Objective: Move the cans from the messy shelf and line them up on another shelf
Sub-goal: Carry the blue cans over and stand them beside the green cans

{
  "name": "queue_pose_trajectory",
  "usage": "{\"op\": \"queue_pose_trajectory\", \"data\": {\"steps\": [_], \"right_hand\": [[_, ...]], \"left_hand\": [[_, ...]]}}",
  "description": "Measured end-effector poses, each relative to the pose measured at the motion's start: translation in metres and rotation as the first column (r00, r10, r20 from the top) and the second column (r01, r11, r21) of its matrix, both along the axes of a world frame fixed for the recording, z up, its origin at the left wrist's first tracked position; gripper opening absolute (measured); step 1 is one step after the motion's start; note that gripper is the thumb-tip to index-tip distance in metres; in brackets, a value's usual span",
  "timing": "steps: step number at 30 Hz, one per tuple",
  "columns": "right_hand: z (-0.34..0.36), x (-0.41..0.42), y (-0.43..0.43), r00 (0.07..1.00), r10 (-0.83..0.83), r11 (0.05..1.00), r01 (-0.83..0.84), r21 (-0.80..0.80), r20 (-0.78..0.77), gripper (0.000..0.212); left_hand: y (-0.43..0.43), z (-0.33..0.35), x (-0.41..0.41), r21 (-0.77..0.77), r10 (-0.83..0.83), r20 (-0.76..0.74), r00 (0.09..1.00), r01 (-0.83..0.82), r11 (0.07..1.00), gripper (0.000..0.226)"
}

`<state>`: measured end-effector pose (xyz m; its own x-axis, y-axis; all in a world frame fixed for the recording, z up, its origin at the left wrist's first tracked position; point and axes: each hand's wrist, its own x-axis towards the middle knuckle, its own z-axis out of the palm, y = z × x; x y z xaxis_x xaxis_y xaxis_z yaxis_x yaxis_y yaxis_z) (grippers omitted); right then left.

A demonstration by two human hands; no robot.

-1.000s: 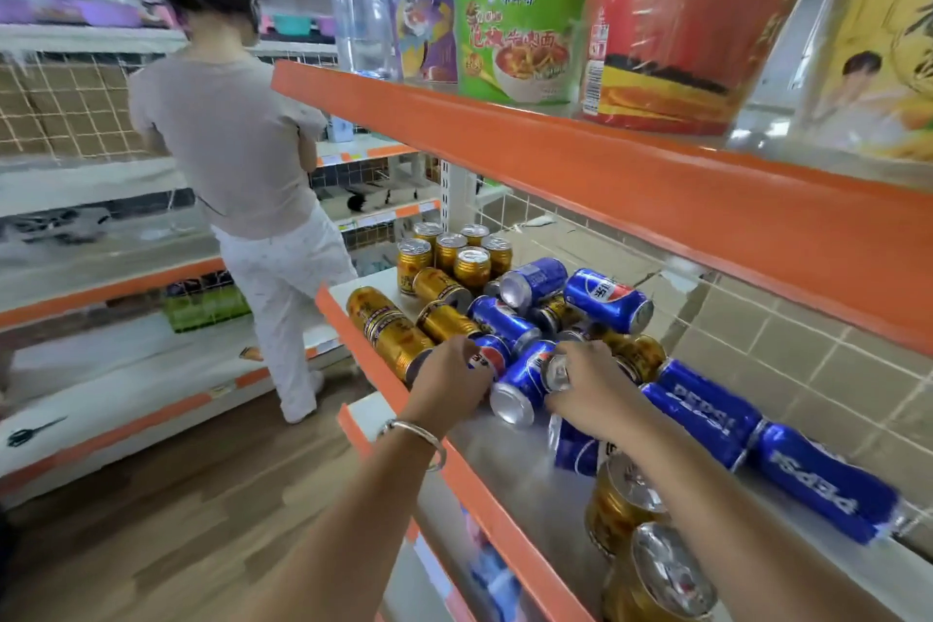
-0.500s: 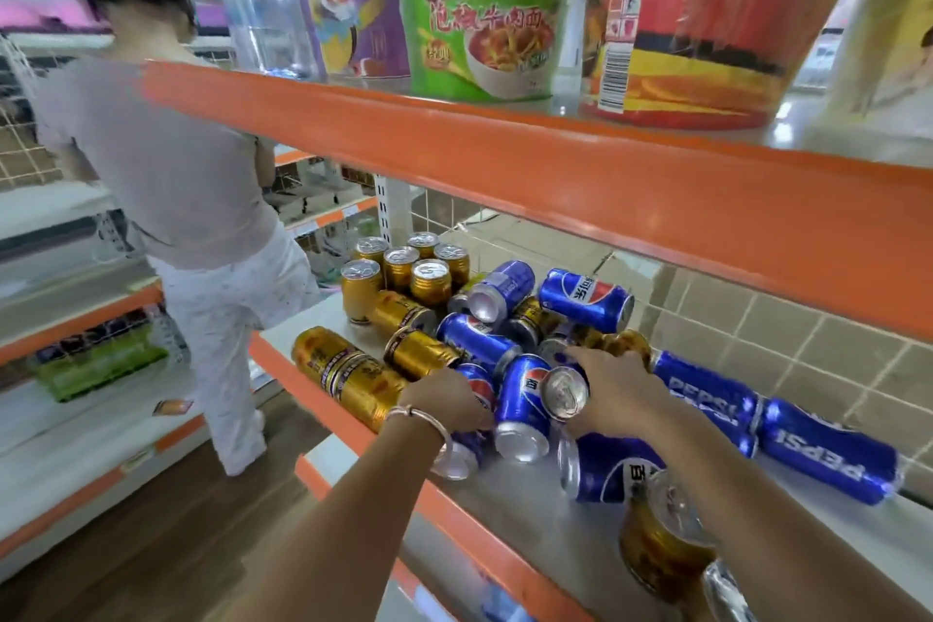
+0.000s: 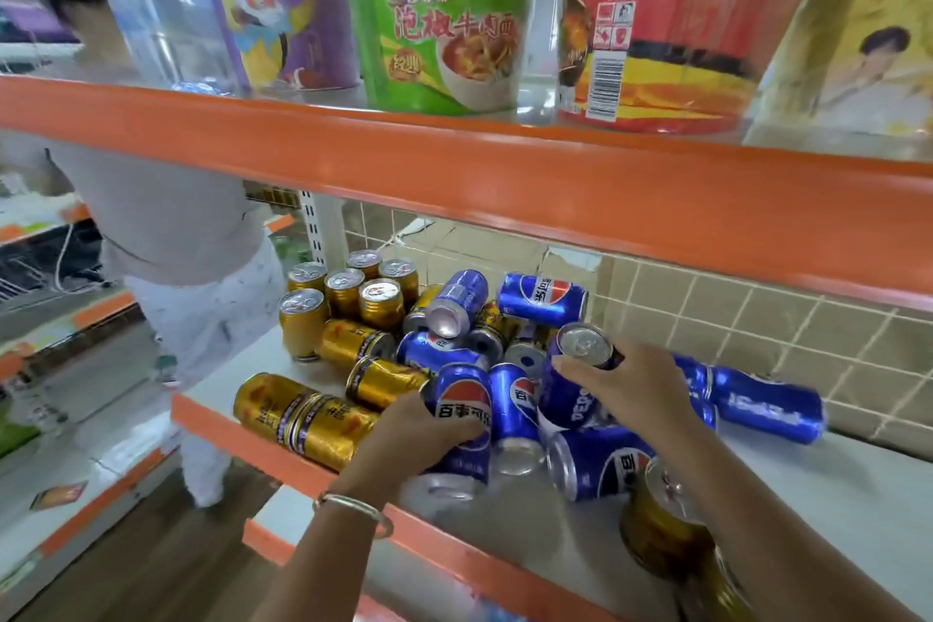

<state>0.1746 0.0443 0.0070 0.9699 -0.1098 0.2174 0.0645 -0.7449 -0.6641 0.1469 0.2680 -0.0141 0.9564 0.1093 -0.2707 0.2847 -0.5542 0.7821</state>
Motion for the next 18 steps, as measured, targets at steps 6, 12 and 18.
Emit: {"op": "queue_pose_trajectory", "data": {"steps": [6, 12, 18], "right_hand": [[0.028, -0.016, -0.006, 0.983, -0.145, 0.935, 0.1, 0.341, 0.11, 0.031], [0.041, -0.041, -0.041, 0.948, -0.313, 0.852, 0.258, 0.456, 0.049, 0.058], [0.041, -0.102, -0.111, 0.885, -0.465, 0.767, 0.423, 0.483, -0.036, 0.063]], "left_hand": [[-0.015, 0.023, 0.004, -0.452, -0.028, 0.026, 0.999, 0.036, 0.891, 0.035], [-0.054, 0.038, -0.002, -0.678, -0.186, -0.029, 0.982, 0.117, 0.725, 0.037], [-0.135, 0.044, -0.025, -0.534, -0.352, 0.074, 0.933, 0.335, 0.776, 0.031]]}}
